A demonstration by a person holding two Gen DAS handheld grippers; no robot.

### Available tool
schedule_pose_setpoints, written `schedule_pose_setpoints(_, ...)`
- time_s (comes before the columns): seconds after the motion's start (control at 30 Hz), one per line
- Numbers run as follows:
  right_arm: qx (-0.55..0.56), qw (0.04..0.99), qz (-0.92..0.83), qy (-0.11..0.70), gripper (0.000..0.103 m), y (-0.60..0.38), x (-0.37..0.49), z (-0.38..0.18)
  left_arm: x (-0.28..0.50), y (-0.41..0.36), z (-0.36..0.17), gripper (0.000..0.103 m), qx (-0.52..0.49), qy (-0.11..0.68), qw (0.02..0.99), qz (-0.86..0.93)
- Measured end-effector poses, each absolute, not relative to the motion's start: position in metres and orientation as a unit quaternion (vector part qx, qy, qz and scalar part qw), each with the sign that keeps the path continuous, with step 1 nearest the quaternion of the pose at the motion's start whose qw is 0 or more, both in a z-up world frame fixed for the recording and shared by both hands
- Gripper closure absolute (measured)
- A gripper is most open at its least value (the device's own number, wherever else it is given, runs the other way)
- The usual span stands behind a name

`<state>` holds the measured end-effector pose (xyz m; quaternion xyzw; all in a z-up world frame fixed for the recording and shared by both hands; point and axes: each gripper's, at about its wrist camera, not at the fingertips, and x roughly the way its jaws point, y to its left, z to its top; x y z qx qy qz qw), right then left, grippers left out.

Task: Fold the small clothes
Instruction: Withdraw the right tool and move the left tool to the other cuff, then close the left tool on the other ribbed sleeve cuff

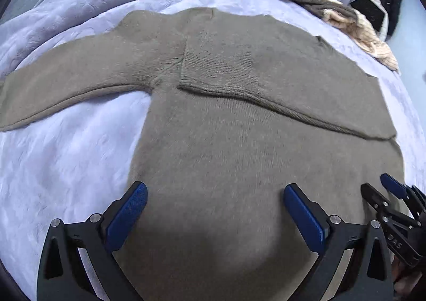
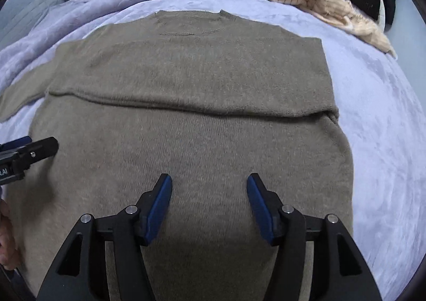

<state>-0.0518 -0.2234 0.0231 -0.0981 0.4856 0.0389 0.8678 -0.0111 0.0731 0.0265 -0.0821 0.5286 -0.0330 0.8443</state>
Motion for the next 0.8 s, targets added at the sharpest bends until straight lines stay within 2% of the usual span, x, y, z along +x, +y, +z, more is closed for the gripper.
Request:
schedule_pose_setpoints(0.1,-0.101,0.870,0.049,0.480,0.040,-0.216,-0.068,0.031,-0.036,0.103,0.050,0.000,-0.088,0.489,0.868,-0.006)
schedule_pose_setpoints(0.2,-0.116,0.871,0.054,0.475,0.040,-0.206,-0.080,0.034,-0.041,0.161,0.058,0.000,-0.144,0.459,0.876,0.028)
schedule_pose_setpoints(0.33,-0.143,0.868,0.052,0.474,0.040,-0.190,-0.082,0.030,-0.037,0.288,0.030,0.000,-0.272,0.445,0.844,0.127)
schedule_pose_setpoints(0.47,-0.152,0.864,0.045,0.478,0.040,-0.181,-0.079,0.026,-0.044,0.385,0.005,0.000,-0.399,0.386,0.820,0.140)
schedule_pose_setpoints(0.67,-0.158,0.859,0.028,0.486,0.040,-0.174,-0.074,0.021,-0.011,0.458,-0.010,0.000,-0.477,0.340,0.800,0.133)
schedule_pose_setpoints(0.73,-0.164,0.858,0.022,0.486,0.040,-0.171,-0.075,0.021,-0.007,0.468,-0.010,0.003,-0.487,0.321,0.801,0.134)
schedule_pose_setpoints(0.77,-0.168,0.857,0.020,0.487,0.040,-0.169,-0.074,0.022,-0.006,0.470,-0.008,0.030,-0.482,0.314,0.806,0.138)
schedule_pose_setpoints(0.8,-0.170,0.857,0.019,0.487,0.040,-0.167,-0.074,0.024,-0.004,0.473,-0.008,0.076,-0.476,0.315,0.810,0.136)
